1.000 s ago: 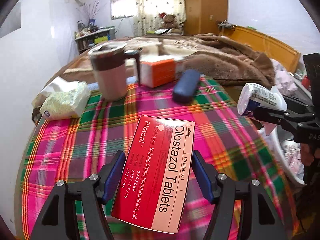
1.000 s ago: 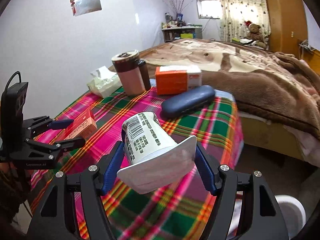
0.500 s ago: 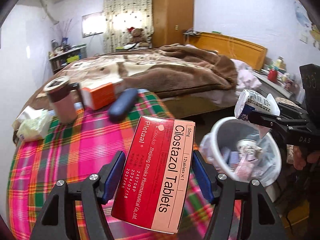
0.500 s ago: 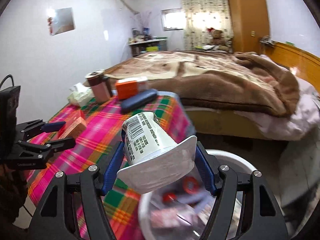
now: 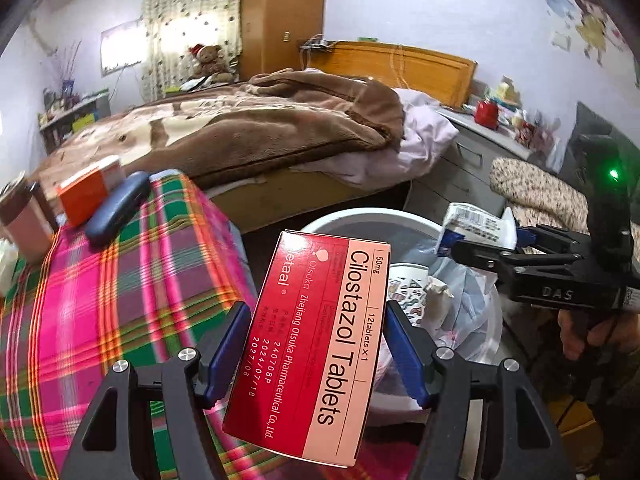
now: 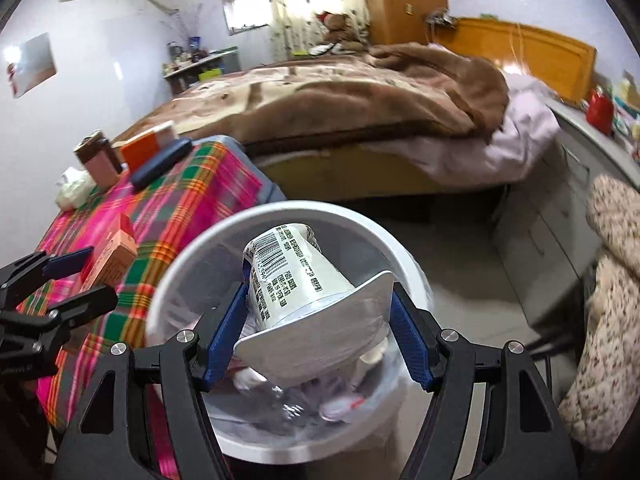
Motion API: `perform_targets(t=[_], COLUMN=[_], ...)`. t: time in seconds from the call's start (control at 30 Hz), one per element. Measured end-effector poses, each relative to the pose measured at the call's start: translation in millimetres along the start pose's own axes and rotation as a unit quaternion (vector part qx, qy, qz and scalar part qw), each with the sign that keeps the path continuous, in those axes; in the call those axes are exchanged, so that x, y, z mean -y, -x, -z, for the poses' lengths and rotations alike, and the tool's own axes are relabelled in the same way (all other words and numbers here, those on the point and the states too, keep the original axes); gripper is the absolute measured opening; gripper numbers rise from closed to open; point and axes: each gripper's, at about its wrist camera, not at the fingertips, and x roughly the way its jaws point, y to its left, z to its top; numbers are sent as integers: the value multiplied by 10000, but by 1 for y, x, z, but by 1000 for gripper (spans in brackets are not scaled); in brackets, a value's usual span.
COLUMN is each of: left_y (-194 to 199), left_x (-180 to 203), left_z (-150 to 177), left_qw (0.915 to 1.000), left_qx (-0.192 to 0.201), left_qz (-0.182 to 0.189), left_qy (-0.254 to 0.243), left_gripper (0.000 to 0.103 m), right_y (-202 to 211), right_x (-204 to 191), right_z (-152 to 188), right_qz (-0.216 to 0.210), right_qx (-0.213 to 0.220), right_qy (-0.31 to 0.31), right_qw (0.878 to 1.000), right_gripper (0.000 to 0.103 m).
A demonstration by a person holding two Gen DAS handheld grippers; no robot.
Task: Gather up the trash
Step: 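Open both tools over the bin, dropping the tablet box and yogurt cup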
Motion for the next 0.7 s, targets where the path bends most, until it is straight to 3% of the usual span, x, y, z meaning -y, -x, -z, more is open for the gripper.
perform_targets(t=[0.07,0.3,0.43,0.7], left_y=[-6,-17,-15,-9], left_x=[6,18,14,6], left_z=[-1,-7,-6,-3], left_qw=[9999,9999,9998,9995], left_qx=[-65,-56,-4,21], left_qz=[139,75,74,52], left_qy=[49,118,197,298], left_gripper=[68,68,80,81], right_y=[-1,2,7,13], right_x=[2,14,17,15], right_z=[2,9,13,12], right_qz=[36,141,93,100], right_qx=[-28,-1,66,216], right_qy=[-48,-180,-273,-415], right_qw=[10000,9997,9996,9989], right_gripper=[71,72,73,75])
